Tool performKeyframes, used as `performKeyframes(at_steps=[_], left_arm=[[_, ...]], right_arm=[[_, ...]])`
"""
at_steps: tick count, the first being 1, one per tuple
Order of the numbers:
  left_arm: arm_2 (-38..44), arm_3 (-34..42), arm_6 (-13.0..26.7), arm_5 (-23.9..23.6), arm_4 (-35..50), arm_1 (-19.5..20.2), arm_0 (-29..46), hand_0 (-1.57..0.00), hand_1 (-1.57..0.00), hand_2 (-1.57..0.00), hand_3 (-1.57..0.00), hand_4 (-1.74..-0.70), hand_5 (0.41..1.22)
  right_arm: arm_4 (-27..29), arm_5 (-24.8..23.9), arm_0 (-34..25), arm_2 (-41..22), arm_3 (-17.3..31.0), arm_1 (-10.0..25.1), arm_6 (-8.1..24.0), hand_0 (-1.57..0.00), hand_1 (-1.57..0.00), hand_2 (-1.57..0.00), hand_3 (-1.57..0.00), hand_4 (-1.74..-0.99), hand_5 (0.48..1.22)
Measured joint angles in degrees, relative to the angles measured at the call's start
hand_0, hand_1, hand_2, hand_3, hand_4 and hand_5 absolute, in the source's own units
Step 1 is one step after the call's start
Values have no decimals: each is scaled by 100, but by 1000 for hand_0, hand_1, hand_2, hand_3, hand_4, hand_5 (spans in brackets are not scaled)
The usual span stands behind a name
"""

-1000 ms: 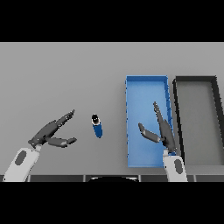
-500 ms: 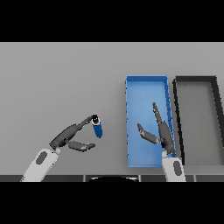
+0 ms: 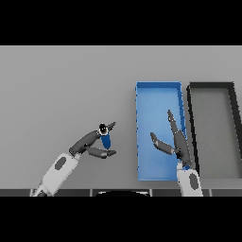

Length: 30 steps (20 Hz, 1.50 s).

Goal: Pick up the blue pipe and place it into the blue bin.

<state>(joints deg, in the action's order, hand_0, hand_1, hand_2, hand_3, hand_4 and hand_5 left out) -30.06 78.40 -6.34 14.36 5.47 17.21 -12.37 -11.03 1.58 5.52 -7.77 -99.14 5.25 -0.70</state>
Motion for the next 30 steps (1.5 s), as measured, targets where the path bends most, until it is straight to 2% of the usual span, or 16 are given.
performKeyframes(at_steps=[1, 3, 4, 5, 6, 7, 9, 11, 13, 17, 20, 23, 25, 28, 30], left_arm=[[25, -97, -57, 3, 25, -84, -78, 1, 1, -1, 1, -1215, 533], [94, -249, -149, -33, 89, -228, -172, 1, -40, -110, -43, -1267, 585], [68, -301, -187, -63, 93, -349, -146, -34, -141, -224, -115, -1292, 617], [72, -338, -142, -109, 90, -409, -164, -100, -265, -357, -215, -1317, 651], [86, -349, -145, -150, 97, -448, -158, -289, -458, -539, -486, -1342, 765], [123, -373, -149, -101, 239, -536, -141, -504, -677, -733, -703, -1416, 856], [117, -391, -109, -143, 234, -573, -132, -888, -999, -1035, -1009, -1526, 988], [-17, -325, -203, -102, 192, -567, -75, -1134, -1205, -1228, -1174, -1600, 1072], [-121, -363, -428, -236, 85, -568, -102, -1291, -1337, -1351, -1272, -1647, 1125], [-147, -111, -537, -482, -29, -661, -62, -1456, -1475, -1481, -1406, -1702, 1182], [-60, 189, -516, -554, 75, -771, -154, -1512, -1522, -1525, -1446, -1721, 1201], [-103, 511, -500, -467, 113, -831, -206, -1541, -1546, -1547, -1469, -1731, 1211], [-99, 768, -347, -440, 162, -810, -221, -1552, -1555, -1556, -1482, -1734, 1214], [-175, 1061, 122, -460, 123, -855, -289, -1561, -1563, -1563, -1493, -1738, 1218], [-162, 1125, 172, -424, 59, -780, -249, -1565, -1566, -1566, -1496, -1739, 1219]], right_arm=[[16, 12, -26, -6, 83, -37, 97, 1, 1, 1, 1, -1206, 606], [18, 5, 8, 16, 12, 4, -42, 1, 1, 1, 1, -1196, 603], [-44, 8, 93, 15, 86, 51, -101, 1, 1, 1, 1, -1196, 605], [-82, -30, 54, -56, 57, -49, -80, 1, 1, 1, 1, -1198, 605], [-36, -30, 40, -11, 69, -38, 5, 1, 1, 1, 1, -1199, 605], [15, 8, 44, -6, 63, -41, -29, 1, 1, 1, 1, -1196, 604], [43, 12, 20, 31, 26, -1, -32, 1, 1, 1, 1, -1195, 604], [70, 42, 50, 30, 21, 5, -78, 1, 1, 1, 1, -1198, 604], [56, 30, 20, 13, 53, -25, -7, 1, 1, 1, 1, -1191, 602], [70, 46, 3, 57, 93, 26, -35, 1, 1, 1, 1, -1189, 603], [26, 18, -81, 37, 121, 0, 4, 1, 1, 1, 1, -1183, 606], [-46, -44, 10, 35, 142, -4, -91, 1, 1, 1, 1, -1164, 602], [-23, -37, 24, 74, 92, 49, -173, 1, 1, 1, 1, -1149, 599], [-26, -3, 116, 66, 3, 96, -238, 1, 1, 1, 1, -1136, 604], [-52, -13, 131, 36, -29, 79, -271, 1, 1, 1, 1, -1128, 605]])
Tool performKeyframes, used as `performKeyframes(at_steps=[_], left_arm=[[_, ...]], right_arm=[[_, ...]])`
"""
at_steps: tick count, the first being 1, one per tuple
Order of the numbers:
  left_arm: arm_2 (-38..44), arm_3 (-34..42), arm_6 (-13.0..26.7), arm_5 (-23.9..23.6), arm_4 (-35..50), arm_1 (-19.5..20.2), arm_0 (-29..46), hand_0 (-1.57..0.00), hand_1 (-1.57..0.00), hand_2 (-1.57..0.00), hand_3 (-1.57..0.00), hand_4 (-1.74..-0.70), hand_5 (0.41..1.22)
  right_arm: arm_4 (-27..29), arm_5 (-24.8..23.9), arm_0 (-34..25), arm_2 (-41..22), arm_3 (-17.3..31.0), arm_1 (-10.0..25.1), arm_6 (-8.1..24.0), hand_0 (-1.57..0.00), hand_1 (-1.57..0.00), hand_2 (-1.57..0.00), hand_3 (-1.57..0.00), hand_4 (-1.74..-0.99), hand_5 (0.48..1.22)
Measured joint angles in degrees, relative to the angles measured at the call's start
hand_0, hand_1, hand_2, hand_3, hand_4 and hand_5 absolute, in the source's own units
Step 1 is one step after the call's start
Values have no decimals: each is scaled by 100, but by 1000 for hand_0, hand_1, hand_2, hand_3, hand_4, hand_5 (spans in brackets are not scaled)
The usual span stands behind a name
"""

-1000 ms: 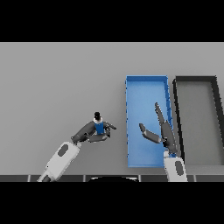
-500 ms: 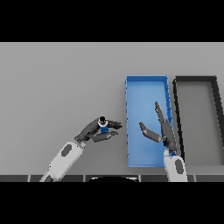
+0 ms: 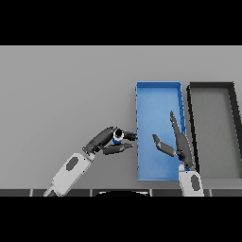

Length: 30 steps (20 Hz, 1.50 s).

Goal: Pick up the blue pipe and place it into the blue bin.

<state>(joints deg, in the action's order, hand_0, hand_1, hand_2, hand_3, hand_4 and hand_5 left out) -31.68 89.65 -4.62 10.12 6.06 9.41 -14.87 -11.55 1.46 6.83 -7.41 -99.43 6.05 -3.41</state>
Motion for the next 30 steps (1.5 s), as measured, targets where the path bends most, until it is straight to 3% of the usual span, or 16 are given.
performKeyframes(at_steps=[5, 7, 10, 13, 15, 19, 23, 26, 30], left_arm=[[15, -15, 226, 72, -101, -60, -38, -1569, -1569, -1569, -1494, -1740, 1219], [89, -7, 219, 112, -83, -30, -17, -1570, -1570, -1570, -1495, -1741, 1220], [47, 34, 207, 139, -180, -70, 65, -1570, -1570, -1570, -1497, -1741, 1220], [112, 62, 226, 204, -162, -72, 57, -1571, -1571, -1571, -1494, -1741, 1221], [93, 28, 233, 223, -245, -123, 43, -1571, -1571, -1571, -1491, -1741, 1221], [163, -33, 191, 242, -338, -182, -15, -1571, -1571, -1571, -1486, -1741, 1221], [200, 50, 160, 363, -315, -189, 27, -1571, -1571, -1571, -1486, -1741, 1221], [247, 37, 151, 464, -298, -197, 41, -1571, -1571, -1571, -1502, -1741, 1221], [294, 6, 103, 641, -250, -233, 22, -1571, -1571, -1571, -1536, -1741, 1221]], right_arm=[[76, 81, -168, 45, 222, 18, 117, 1, 1, 1, 1, -1178, 605], [157, 164, -178, 54, 311, 18, 29, 1, 1, 1, 1, -1186, 615], [1183, 900, -328, 250, 40, 189, -272, 1, 1, 1, 1, -1212, 589], [2167, 1748, -581, 216, -469, 585, 88, 1, 1, 1, 1, -1282, 537], [2622, 2160, -824, 134, -816, 981, 578, 1, 1, 1, 1, -1314, 500], [3136, 2467, -1584, -205, -1091, 1237, 1520, 1, 1, 1, 1, -1309, 503], [2899, 2836, -2035, -715, -1102, 1154, 1703, 1, 1, 1, 1, -1294, 523], [2874, 2945, -2559, -948, -821, 936, 1961, 1, 1, 1, 1, -1241, 530], [2816, 3044, -2945, -1220, -617, 662, 2164, 1, 1, 1, 1, -1225, 529]])
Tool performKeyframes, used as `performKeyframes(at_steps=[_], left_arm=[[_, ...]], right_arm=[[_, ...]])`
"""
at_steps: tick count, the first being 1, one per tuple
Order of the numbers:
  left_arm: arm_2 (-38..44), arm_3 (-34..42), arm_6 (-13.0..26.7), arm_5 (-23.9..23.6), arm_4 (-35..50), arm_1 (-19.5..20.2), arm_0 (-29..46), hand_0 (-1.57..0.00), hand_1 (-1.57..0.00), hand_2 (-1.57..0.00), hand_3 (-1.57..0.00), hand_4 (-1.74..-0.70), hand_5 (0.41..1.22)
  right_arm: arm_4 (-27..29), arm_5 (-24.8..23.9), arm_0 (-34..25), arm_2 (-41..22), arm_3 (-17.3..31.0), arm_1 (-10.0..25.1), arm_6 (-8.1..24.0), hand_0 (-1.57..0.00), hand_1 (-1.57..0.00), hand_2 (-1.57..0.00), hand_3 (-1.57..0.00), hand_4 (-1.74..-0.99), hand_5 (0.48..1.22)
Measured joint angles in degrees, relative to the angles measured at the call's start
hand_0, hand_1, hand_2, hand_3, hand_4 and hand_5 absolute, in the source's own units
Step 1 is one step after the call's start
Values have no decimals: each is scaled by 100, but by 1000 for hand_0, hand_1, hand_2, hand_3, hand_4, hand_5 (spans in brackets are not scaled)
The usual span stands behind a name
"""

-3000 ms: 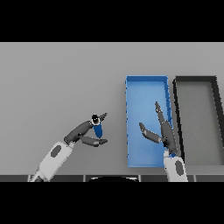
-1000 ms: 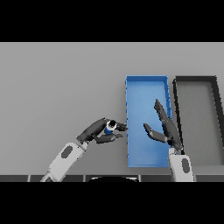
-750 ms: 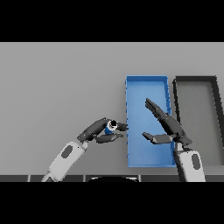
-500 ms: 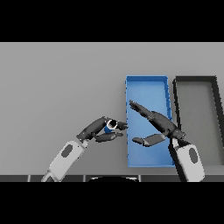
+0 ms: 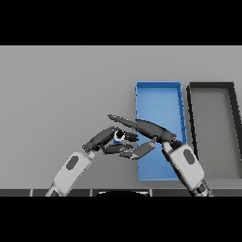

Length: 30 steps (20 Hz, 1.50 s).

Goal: Pick up the blue pipe and place it into the blue bin.

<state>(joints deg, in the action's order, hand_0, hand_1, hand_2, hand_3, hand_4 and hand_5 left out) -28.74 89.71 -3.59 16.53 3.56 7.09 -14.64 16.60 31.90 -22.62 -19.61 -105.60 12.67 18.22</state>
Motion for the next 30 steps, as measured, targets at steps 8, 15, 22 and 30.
performKeyframes(at_steps=[8, 15, 22, 30], left_arm=[[-64, 58, 285, 151, -489, 157, -10, -991, -878, -850, -824, -1552, 1221], [147, 25, 609, 195, -426, -145, 105, -1311, -1287, -1186, -1247, -1673, 1221], [362, 77, 580, 373, -274, -343, 158, -1516, -1512, -1388, -1503, -1727, 1221], [327, -20, -107, 839, -1271, 29, 9, -303, -283, -255, -279, -1041, 1020]], right_arm=[[-49, 291, -819, -185, 762, -476, 147, -527, -534, -531, -440, -1362, 508], [678, 393, -995, -355, 1084, -697, -49, -1347, -1342, -1353, -1257, -1469, 905], [330, 211, -995, -629, 942, -335, -974, -1524, -1523, -1525, -1505, -1475, 1155], [652, -72, -993, -746, 858, -222, -741, -1563, -1563, -1563, -1560, -1493, 1210]])
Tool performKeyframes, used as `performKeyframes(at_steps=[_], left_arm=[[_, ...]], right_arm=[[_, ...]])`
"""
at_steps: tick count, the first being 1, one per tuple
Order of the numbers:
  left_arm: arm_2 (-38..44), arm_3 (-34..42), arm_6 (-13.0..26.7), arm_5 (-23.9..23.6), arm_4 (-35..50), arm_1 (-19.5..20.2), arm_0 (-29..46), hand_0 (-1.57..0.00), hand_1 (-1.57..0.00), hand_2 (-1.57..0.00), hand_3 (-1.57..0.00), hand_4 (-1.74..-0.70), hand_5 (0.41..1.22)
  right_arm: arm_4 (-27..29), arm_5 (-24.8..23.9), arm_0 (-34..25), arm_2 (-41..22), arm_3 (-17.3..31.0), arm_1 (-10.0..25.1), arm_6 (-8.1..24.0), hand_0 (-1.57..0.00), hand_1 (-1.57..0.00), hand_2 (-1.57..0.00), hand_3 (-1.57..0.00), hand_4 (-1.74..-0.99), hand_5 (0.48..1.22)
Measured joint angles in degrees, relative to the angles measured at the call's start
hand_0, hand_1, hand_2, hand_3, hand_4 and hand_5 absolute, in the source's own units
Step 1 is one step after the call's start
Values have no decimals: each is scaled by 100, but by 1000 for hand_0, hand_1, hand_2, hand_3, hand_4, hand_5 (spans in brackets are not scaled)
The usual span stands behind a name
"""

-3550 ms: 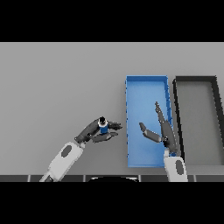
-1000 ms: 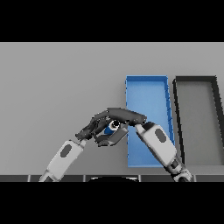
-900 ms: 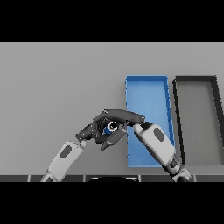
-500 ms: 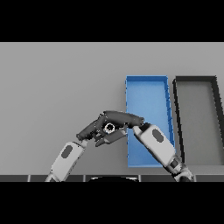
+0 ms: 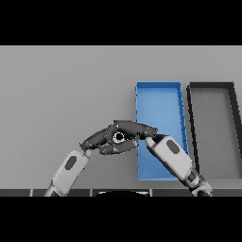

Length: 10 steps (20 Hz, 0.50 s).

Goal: Pick up the blue pipe and place it into the blue bin.

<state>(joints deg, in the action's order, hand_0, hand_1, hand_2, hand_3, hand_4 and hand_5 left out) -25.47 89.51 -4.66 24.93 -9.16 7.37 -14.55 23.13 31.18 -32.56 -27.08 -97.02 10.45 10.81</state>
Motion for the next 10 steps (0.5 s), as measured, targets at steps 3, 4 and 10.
performKeyframes(at_steps=[3, 4, 10], left_arm=[[0, 1, 132, -125, -142, -37, 50, -154, -145, -130, -142, -942, 785], [57, 35, 174, -109, -91, 7, 24, -123, -115, -104, -114, -915, 735], [123, -107, 332, -85, 17, -67, 11, -32, -30, -27, -29, -889, 587]], right_arm=[[6, 2, -9, -25, -8, 4, -35, -1567, -1567, -1567, -1565, -1496, 1215], [-40, -26, -94, -36, 69, -59, 13, -1568, -1568, -1568, -1566, -1496, 1216], [-86, -59, -126, -40, 129, -81, -1, -1570, -1570, -1570, -1570, -1490, 1220]])
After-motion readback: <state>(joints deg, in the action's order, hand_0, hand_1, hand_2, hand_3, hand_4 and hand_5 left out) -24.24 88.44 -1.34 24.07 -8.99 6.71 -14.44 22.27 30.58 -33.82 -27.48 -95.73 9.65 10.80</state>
